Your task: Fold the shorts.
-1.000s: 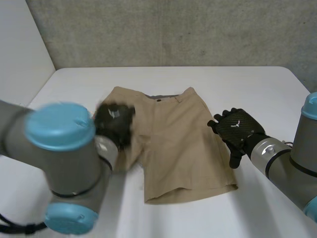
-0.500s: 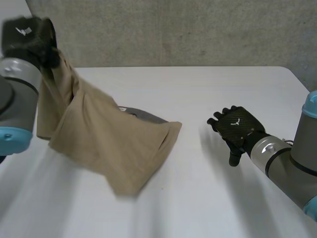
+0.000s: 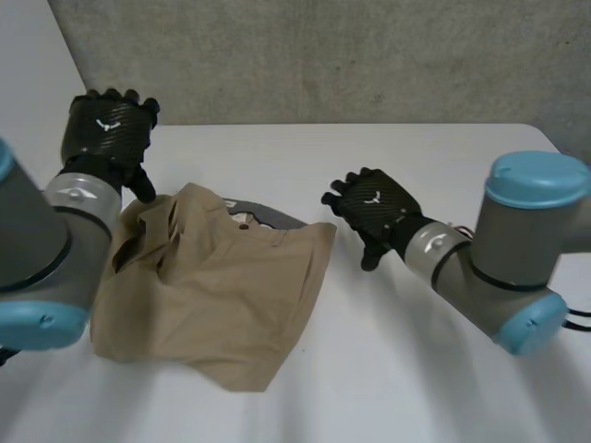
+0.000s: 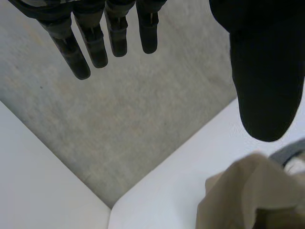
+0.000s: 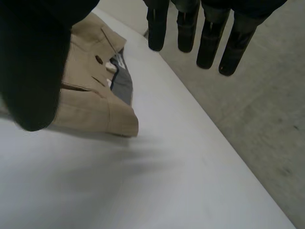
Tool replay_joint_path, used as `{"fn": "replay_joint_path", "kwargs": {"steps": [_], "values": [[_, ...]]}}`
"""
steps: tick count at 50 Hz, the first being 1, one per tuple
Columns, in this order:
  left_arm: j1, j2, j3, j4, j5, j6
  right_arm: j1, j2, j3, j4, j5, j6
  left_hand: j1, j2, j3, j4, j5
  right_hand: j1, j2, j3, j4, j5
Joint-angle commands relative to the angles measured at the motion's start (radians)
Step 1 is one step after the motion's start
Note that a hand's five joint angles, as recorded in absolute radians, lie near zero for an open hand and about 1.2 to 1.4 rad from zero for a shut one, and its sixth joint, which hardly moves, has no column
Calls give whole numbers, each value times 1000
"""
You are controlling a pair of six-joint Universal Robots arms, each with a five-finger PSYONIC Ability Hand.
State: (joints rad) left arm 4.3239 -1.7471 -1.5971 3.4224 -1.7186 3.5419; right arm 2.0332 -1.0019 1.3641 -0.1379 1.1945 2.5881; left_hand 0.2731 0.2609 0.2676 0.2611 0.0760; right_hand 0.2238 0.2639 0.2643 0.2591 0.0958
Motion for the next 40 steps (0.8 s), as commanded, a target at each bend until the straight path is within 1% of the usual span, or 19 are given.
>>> {"fn": "replay_joint_path", "kwargs": {"steps": [1, 7, 12, 24, 34, 38, 39, 40], "values": [[-29, 153, -145, -2, 0, -99, 2, 189, -177, 1, -41, -37, -13, 0, -7, -1, 10, 234, 194, 193, 199, 187], [-50, 176, -190, -22, 0, -133, 16, 272, -243, -3, -59, -112, -16, -3, -10, -4, 7, 287, 247, 246, 252, 240], [-53, 172, -207, -31, 0, -147, 36, 342, -302, -8, -93, -166, -18, -6, -13, -6, 4, 354, 314, 314, 319, 308], [-52, 163, -218, -32, 0, -161, 45, 423, -401, -11, -102, -180, -18, -6, -13, -6, 4, 466, 426, 425, 430, 419], [-50, 163, -224, -32, 2, -161, 45, 457, -441, -45, -116, -180, -18, -6, -13, -6, 4, 574, 534, 534, 539, 528], [-50, 163, -224, -34, 2, -161, 45, 462, -458, -46, -122, -180, -18, -6, -13, -6, 4, 715, 675, 675, 680, 669], [-50, 163, -225, -34, 2, -161, 45, 468, -467, -46, -130, -178, -18, -6, -13, -6, 4, 820, 780, 780, 785, 774], [-50, 163, -227, -32, 2, -161, 47, 471, -473, -46, -133, -178, -18, -6, -13, -6, 4, 876, 836, 836, 841, 830]]}}
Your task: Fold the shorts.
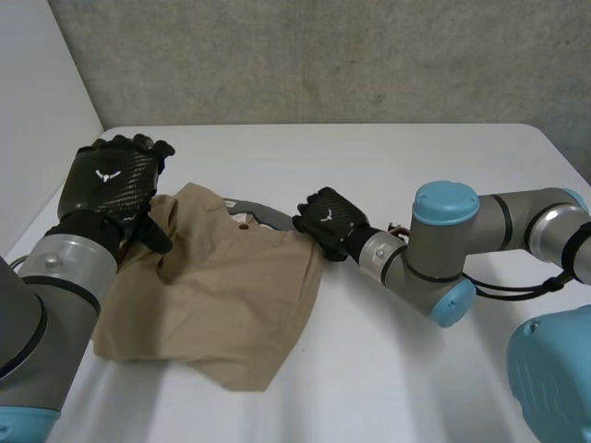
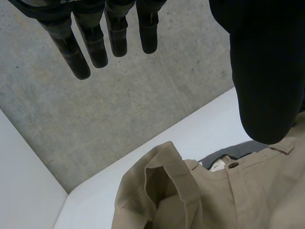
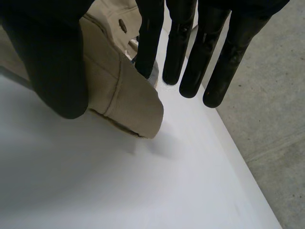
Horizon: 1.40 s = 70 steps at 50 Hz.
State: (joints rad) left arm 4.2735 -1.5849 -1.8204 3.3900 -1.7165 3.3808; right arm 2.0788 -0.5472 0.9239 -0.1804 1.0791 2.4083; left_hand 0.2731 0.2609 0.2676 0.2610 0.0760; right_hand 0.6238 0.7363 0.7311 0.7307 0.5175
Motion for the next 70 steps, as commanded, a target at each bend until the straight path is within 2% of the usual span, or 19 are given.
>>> {"fn": "replay_joint_path", "kwargs": {"steps": [1, 3, 9, 13, 14, 18, 26, 30, 36, 41, 51, 62, 66, 70], "values": [[0, 0, -5, 0, 0, 0, 1, 19, -37, -4, -21, 2, -18, -6, -13, -6, 4, 535, 423, 428, 428, 467], [2, 2, -8, 0, 0, 0, 1, 24, -42, -2, -37, 0, -18, -6, -13, -6, 4, 771, 658, 663, 664, 703], [-3, 13, -22, -6, 0, 0, 4, -25, -27, 1, -24, 12, -7, 5, -1, 5, 16, 772, 660, 665, 666, 704], [-23, 34, -31, -49, 2, -15, 4, -126, 4, 9, 97, 43, 146, 158, 151, 158, 168, 772, 660, 665, 666, 704], [-43, 48, -31, -78, 2, -30, 4, -163, 27, 9, 170, 48, 195, 208, 201, 207, 218, 772, 660, 665, 666, 704], [-89, 69, -30, -162, 3, -96, 3, -261, 94, 12, 307, 48, 263, 275, 269, 275, 286, 772, 660, 665, 666, 704], [-184, 62, -30, -305, 26, -228, -8, -450, 257, 94, 499, 11, 260, 273, 266, 273, 283, 772, 660, 665, 666, 704], [-237, 52, -30, -348, 64, -248, -35, -523, 347, 197, 541, 8, 263, 276, 269, 275, 286, 772, 660, 665, 666, 704], [-294, 23, -24, -379, 120, -255, -68, -603, 475, 295, 538, 26, 266, 278, 272, 278, 289, 772, 660, 665, 666, 704], [-340, -26, -11, -393, 118, -258, -66, -715, 545, 305, 526, 132, 266, 279, 272, 278, 289, 772, 660, 665, 666, 704], [-348, -200, 15, -390, 61, -271, -63, -809, 590, 306, 441, 262, 260, 273, 266, 272, 283, 772, 660, 665, 666, 704], [-348, -320, 67, -339, -24, -293, -63, -823, 605, 306, 438, 295, 275, 287, 281, 287, 298, 772, 660, 665, 666, 704], [-348, -365, 84, -299, -57, -290, -68, -833, 613, 306, 435, 295, 375, 387, 380, 387, 397, 772, 660, 665, 666, 704], [-348, -388, 92, -261, -74, -285, -71, -835, 621, 306, 432, 295, 764, 777, 770, 776, 787, 772, 660, 665, 666, 704]]}}
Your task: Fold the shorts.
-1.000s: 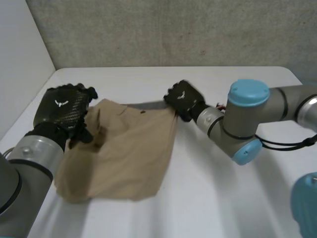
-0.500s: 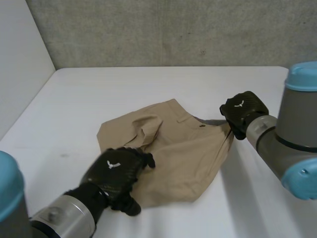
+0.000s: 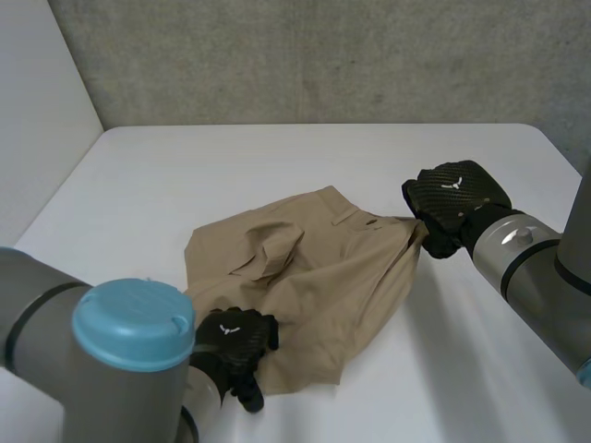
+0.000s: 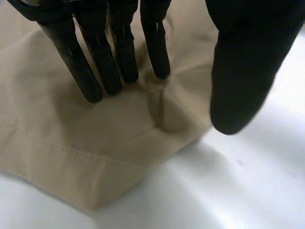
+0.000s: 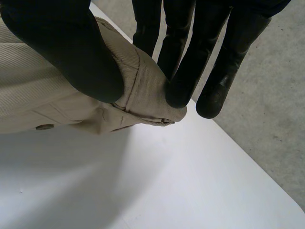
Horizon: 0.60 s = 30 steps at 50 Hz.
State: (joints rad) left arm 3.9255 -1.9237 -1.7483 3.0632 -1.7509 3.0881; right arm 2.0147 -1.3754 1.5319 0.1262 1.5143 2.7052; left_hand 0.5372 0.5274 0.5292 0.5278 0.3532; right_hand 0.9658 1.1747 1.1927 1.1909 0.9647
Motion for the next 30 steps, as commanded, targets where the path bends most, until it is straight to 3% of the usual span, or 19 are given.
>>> {"fn": "replay_joint_path", "kwargs": {"steps": [1, 3, 17, 25, 30], "values": [[0, -51, 21, 92, -47, 12, -7, -7, 13, 0, -3, -2, 699, 709, 707, 708, 708, 430, 222, 204, 205, 257], [0, -49, 24, 123, -50, 17, -7, -7, 14, 0, -5, -2, 859, 868, 867, 868, 868, 430, 222, 204, 205, 257], [34, -37, 56, 170, -42, 63, -8, -25, 17, -8, -8, -5, 859, 869, 867, 868, 869, 430, 222, 204, 205, 257], [44, 129, 64, 158, -38, 66, -8, -36, 27, 0, -6, -15, 859, 869, 867, 868, 869, 430, 222, 204, 205, 257], [58, 305, 102, 103, -36, 104, -10, -180, 16, 12, -6, -22, 859, 869, 867, 868, 869, 430, 222, 204, 205, 257]]}}
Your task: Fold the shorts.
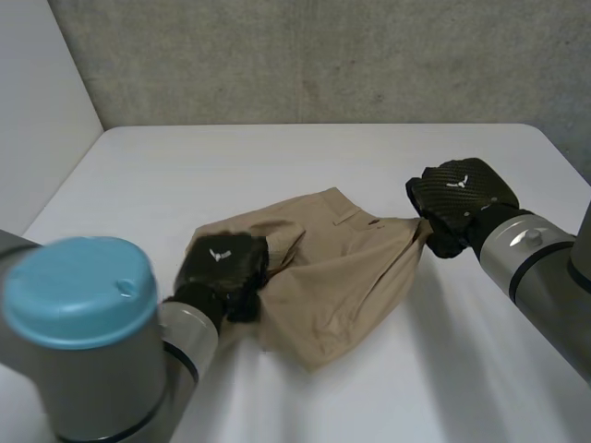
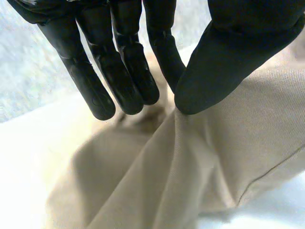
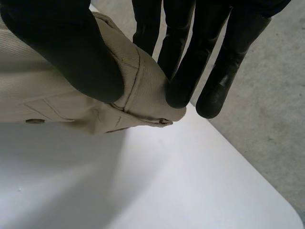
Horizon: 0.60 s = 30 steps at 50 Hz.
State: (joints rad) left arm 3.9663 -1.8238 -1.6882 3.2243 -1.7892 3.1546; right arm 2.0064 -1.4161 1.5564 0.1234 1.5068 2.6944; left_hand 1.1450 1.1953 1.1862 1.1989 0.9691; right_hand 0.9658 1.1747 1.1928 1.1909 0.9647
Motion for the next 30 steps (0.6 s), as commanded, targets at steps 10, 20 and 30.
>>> {"fn": "replay_joint_path", "kwargs": {"steps": [10, 20, 30], "values": [[83, 429, 215, -110, 71, 76, -26, -354, -104, 56, -46, -30, 251, 201, 210, 197, 253, 430, 222, 203, 205, 257], [119, 471, 321, -184, 93, 76, -35, -409, -191, 194, -100, -35, 251, 201, 210, 197, 253, 430, 222, 203, 205, 257], [220, 132, 326, -184, 175, 78, -69, -104, -190, 236, -102, -142, 251, 201, 210, 197, 253, 430, 222, 203, 205, 257]]}}
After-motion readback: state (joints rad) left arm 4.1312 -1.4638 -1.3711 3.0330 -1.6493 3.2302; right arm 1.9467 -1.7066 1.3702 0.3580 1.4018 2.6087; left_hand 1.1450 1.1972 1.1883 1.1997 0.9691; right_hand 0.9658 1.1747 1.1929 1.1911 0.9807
